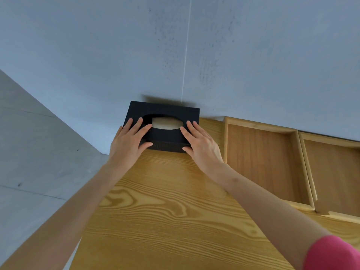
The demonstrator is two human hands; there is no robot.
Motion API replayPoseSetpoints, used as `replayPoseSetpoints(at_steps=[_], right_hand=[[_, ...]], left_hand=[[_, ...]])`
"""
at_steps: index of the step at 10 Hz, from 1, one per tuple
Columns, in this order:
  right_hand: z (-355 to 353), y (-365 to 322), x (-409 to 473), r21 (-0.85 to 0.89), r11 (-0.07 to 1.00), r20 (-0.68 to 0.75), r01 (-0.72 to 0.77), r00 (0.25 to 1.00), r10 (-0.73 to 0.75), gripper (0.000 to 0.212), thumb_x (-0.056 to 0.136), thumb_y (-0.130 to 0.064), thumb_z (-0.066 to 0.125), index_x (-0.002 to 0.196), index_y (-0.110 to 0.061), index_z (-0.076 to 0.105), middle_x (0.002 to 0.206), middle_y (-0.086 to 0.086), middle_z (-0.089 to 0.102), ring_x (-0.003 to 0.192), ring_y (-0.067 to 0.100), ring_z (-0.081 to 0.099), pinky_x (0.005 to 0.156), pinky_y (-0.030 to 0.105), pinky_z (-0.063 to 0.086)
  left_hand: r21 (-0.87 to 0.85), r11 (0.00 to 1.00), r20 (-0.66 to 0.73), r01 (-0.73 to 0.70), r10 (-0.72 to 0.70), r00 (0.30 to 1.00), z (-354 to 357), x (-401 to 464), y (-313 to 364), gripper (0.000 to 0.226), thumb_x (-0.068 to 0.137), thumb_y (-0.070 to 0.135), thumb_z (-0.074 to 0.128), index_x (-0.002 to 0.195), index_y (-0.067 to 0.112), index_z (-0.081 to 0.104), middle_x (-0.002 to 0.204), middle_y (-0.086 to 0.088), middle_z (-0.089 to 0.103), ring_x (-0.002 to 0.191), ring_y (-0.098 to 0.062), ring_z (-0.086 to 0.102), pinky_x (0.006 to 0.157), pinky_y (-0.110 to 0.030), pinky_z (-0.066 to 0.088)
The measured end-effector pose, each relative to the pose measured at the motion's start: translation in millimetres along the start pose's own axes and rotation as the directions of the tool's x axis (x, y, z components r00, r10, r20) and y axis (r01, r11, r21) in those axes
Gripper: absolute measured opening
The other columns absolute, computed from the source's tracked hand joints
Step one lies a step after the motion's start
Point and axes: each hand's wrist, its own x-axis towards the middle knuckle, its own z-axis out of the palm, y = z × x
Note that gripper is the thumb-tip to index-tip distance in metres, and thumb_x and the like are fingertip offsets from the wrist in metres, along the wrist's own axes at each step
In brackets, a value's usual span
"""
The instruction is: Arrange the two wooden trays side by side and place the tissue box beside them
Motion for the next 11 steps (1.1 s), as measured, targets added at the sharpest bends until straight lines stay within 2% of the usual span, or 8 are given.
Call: replayPoseSetpoints(at_steps=[3,6,8,9,11], right_hand=[[4,0,21,0.017,0.999,-0.002,-0.029,1.000,0.029,0.059,0.093,-0.018,0.053,0.145,-0.016,0.025,0.157,0.005,0.019,0.146,0.020,0.011,0.114,0.036,0.029],[5,-1,21,0.025,0.999,-0.009,-0.045,0.999,0.045,0.059,0.093,-0.019,0.053,0.145,-0.018,0.025,0.157,0.004,0.018,0.146,0.020,0.012,0.114,0.036,0.029],[-3,2,18,-0.015,1.000,0.076,-0.004,0.997,0.005,0.063,0.094,-0.024,0.049,0.147,-0.019,0.016,0.159,0.004,0.009,0.146,0.020,0.005,0.121,0.038,0.012],[-13,1,14,-0.012,1.000,0.115,0.005,0.993,-0.003,0.065,0.094,-0.030,0.048,0.148,-0.019,0.014,0.159,0.005,0.008,0.147,0.021,0.003,0.119,0.040,0.007],[-38,2,-3,-0.061,0.997,0.166,-0.057,0.984,0.066,0.070,0.092,-0.039,0.048,0.148,-0.022,0.009,0.159,0.005,0.005,0.146,0.024,-0.002,0.118,0.047,0.001]], left_hand=[[0.031,0.999,0.092,0.013,-0.016,0.996,-14,31,-5,0.057,0.089,0.032,0.054,0.141,0.023,0.033,0.155,-0.004,0.023,0.144,-0.028,0.015,0.114,-0.048,0.024],[0.033,0.999,0.092,0.000,-0.003,0.996,-14,32,-6,0.057,0.089,0.029,0.055,0.141,0.022,0.033,0.155,-0.006,0.022,0.144,-0.029,0.014,0.115,-0.048,0.020],[0.044,0.998,0.152,0.042,-0.049,0.987,-21,34,1,0.060,0.090,0.031,0.054,0.143,0.022,0.028,0.157,-0.005,0.016,0.145,-0.028,0.008,0.116,-0.053,0.009],[0.099,0.994,0.213,0.050,-0.070,0.974,-26,32,10,0.070,0.090,0.040,0.050,0.147,0.022,0.013,0.159,-0.005,0.004,0.145,-0.030,-0.003,0.116,-0.054,0.000],[0.109,0.994,0.156,0.020,-0.037,0.987,-45,21,34,0.075,0.091,0.046,0.043,0.148,0.018,0.001,0.159,-0.006,-0.004,0.145,-0.032,-0.008,0.116,-0.052,-0.001]])
